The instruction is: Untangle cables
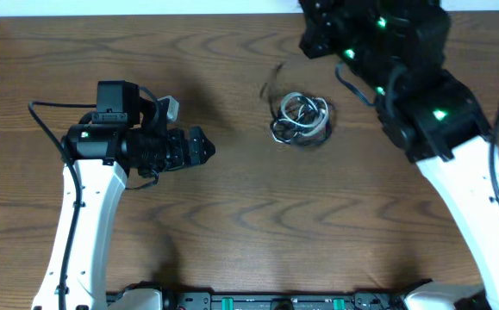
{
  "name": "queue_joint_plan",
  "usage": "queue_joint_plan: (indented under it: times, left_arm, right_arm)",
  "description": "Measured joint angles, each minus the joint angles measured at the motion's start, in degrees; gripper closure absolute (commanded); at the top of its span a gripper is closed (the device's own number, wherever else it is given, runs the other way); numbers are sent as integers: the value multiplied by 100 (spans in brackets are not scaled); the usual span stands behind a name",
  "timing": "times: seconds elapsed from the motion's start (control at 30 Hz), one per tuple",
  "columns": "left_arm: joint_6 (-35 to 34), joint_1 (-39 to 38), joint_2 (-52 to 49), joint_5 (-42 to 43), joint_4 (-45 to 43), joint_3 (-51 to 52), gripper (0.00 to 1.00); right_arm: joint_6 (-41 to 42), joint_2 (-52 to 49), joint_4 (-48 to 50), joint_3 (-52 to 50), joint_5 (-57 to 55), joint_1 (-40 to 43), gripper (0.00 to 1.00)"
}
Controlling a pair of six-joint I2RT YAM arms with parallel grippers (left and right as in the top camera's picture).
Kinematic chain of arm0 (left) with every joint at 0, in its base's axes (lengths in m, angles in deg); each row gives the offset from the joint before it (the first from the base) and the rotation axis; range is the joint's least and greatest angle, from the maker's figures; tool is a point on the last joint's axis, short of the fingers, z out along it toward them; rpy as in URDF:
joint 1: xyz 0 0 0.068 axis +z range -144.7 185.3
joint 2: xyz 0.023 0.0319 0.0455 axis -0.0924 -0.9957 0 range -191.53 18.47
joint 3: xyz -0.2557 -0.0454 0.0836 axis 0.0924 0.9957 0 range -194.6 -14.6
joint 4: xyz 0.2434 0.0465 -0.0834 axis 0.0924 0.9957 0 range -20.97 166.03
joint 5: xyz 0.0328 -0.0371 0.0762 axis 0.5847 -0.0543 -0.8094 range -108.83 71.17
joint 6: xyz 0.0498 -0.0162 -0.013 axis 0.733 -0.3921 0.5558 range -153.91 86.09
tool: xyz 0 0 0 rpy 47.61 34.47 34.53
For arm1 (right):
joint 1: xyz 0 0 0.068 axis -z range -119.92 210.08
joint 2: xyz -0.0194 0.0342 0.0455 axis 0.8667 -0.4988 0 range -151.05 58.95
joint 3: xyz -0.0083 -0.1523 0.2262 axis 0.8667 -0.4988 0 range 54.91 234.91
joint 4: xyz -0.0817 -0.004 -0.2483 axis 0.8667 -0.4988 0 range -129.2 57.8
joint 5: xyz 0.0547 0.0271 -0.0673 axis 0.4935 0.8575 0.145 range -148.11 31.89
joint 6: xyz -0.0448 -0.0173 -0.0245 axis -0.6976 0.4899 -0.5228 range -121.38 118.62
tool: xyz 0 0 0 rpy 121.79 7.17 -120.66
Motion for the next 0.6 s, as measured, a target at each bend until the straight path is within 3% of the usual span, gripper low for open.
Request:
queue_joint_plan:
  times: [0.17,0.23,0.4,0.5,0.6]
  left_arm:
    - [-4,0,0,0,-15,0,1]
    - [-11,0,0,0,-22,0,2]
    - [-15,0,0,2,22,0,2]
    - [-11,-4,0,92,15,0,2]
    - [39,-61,0,247,-90,0,2]
  right_arm:
    - [74,-212,-1067,39,-483,-17,99]
    - [98,-494,-1202,37,-542,-15,87]
    - [181,-935,-1364,-22,-568,-15,39]
    - [214,-909,-1438,-22,-588,-9,24]
    - [208,-894,-1539,-22,-588,15,17]
